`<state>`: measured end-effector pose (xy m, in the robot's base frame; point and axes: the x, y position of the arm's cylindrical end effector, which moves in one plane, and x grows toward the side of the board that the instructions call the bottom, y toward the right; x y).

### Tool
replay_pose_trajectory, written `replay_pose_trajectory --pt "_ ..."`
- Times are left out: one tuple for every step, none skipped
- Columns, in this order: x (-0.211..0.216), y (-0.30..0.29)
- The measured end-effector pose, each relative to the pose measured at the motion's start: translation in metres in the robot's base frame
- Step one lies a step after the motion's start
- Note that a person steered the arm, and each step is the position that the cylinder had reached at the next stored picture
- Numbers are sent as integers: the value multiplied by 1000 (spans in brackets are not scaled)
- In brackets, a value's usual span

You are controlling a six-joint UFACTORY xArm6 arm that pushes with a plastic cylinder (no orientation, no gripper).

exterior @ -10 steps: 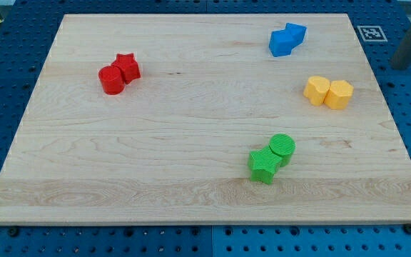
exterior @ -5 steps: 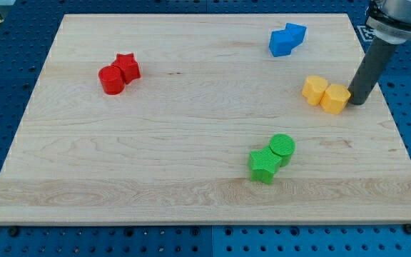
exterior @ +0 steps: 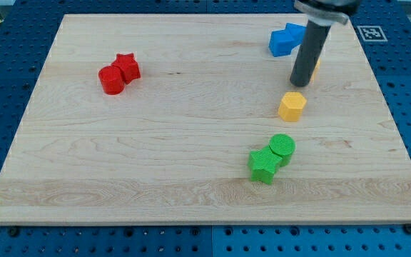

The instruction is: Push the yellow heart into the blue cube

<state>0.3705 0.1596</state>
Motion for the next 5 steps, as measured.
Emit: replay_pose_trajectory --pt "-14 20" --pt "-14 32" --pt "-14 51" --pt "-11 71" --pt "-6 95"
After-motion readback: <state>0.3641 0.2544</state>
